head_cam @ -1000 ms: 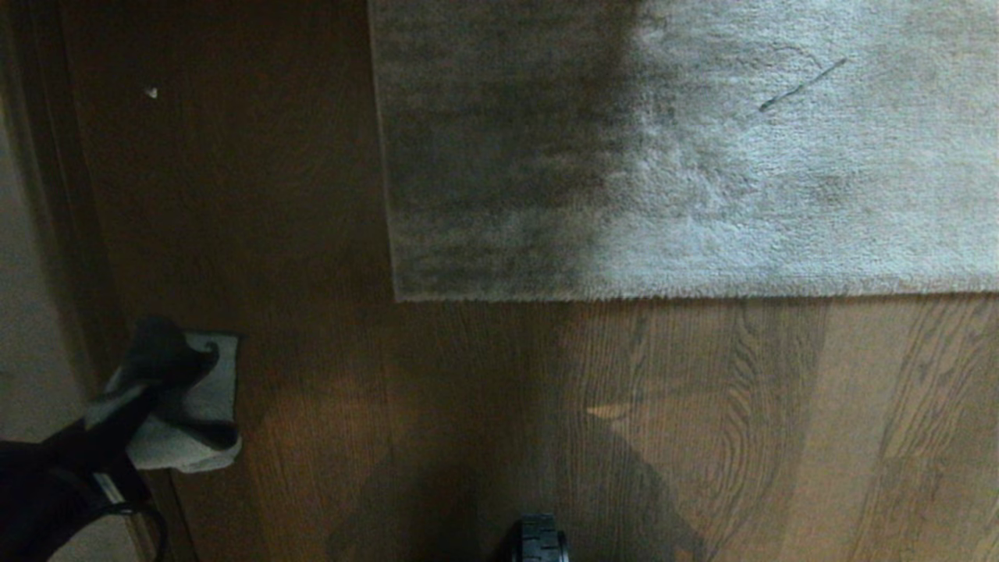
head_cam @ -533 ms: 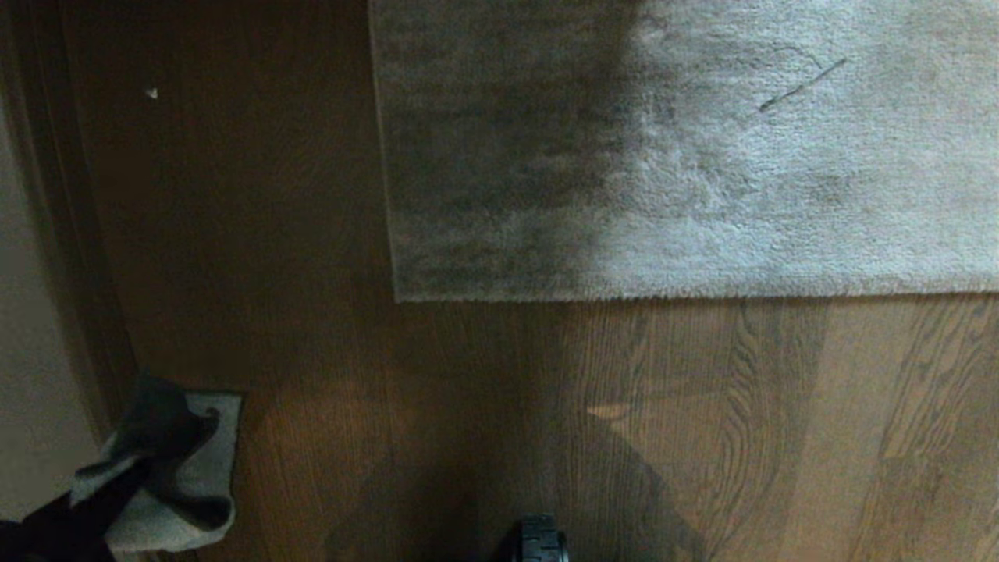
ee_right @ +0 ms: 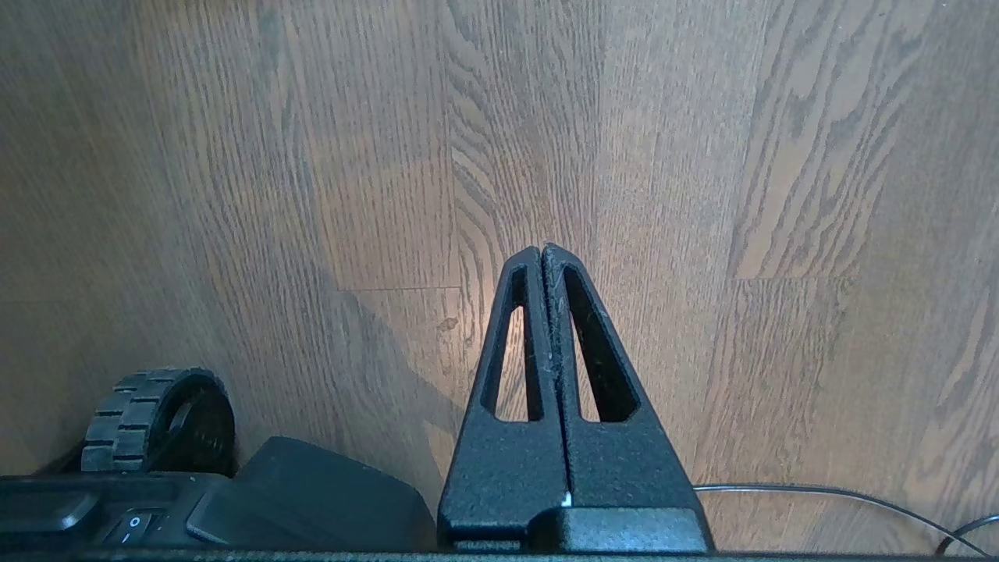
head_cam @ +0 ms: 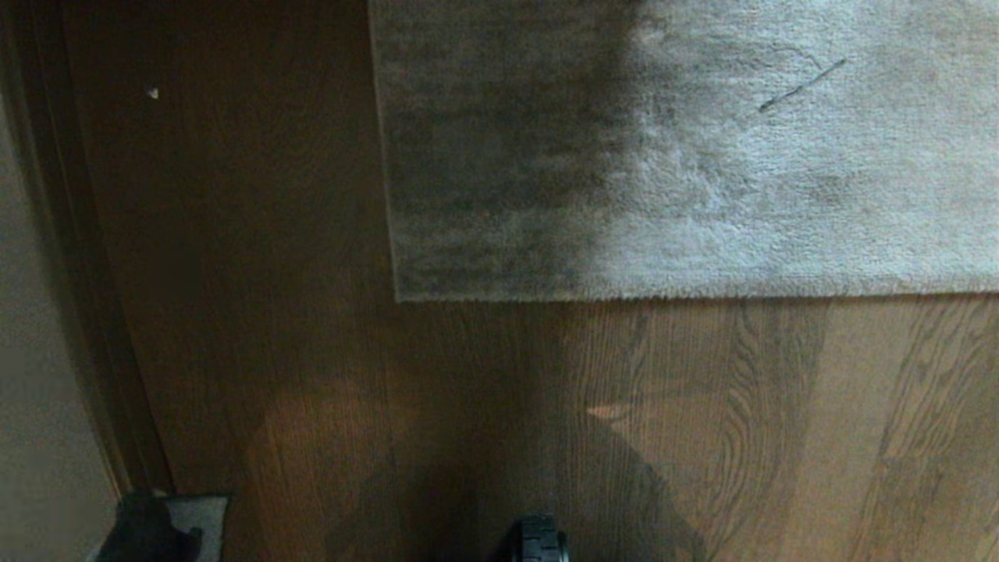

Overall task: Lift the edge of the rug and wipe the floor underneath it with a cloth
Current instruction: Pick up the rag, then lift up the carpet

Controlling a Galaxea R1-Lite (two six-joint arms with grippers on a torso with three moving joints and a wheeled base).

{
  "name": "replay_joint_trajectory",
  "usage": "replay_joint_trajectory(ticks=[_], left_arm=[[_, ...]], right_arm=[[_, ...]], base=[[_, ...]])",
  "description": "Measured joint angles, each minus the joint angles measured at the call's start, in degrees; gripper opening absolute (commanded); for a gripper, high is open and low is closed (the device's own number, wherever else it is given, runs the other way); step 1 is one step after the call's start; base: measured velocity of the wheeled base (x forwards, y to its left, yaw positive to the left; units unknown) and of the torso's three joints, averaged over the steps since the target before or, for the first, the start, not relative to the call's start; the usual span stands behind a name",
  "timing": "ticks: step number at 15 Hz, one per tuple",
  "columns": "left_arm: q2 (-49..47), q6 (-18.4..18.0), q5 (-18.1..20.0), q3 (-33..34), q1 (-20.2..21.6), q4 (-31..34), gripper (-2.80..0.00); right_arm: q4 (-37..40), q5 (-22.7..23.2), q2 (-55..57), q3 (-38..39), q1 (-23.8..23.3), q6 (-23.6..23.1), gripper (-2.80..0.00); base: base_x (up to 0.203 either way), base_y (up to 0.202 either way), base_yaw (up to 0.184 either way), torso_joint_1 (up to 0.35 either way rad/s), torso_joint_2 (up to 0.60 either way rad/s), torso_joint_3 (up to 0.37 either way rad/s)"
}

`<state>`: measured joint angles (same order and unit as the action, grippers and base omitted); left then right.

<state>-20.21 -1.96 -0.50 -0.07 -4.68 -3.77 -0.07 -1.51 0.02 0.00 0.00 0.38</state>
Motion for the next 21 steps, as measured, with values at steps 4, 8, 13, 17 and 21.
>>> replay_joint_trajectory(ticks=[4,8,13,17,21], left_arm=[[3.33,0.29,0.81,-0.02,0.09,2.19,-2.8],[4.17,1.6,0.8,0.05,3.76,4.01,-2.8],[7.83,1.85,0.77,0.05,5.8,4.07,-2.8],[15.55,1.96,0.64,0.05,4.73,4.09,-2.8],[19.35,2.28,0.54,0.05,4.61,4.09,-2.8]], right_arm=[[0.02,0.01,0.0,0.0,0.0,0.03,-2.8],[0.0,0.0,0.0,0.0,0.0,0.02,-2.8],[-0.02,0.02,0.0,0.0,0.0,0.06,-2.8],[0.0,0.02,0.0,0.0,0.0,0.02,-2.8],[0.0,0.0,0.0,0.0,0.0,0.06,-2.8]], base=[[0.0,0.0,0.0,0.0,0.0,0.0],[0.0,0.0,0.0,0.0,0.0,0.0],[0.0,0.0,0.0,0.0,0.0,0.0],[0.0,0.0,0.0,0.0,0.0,0.0],[0.0,0.0,0.0,0.0,0.0,0.0]])
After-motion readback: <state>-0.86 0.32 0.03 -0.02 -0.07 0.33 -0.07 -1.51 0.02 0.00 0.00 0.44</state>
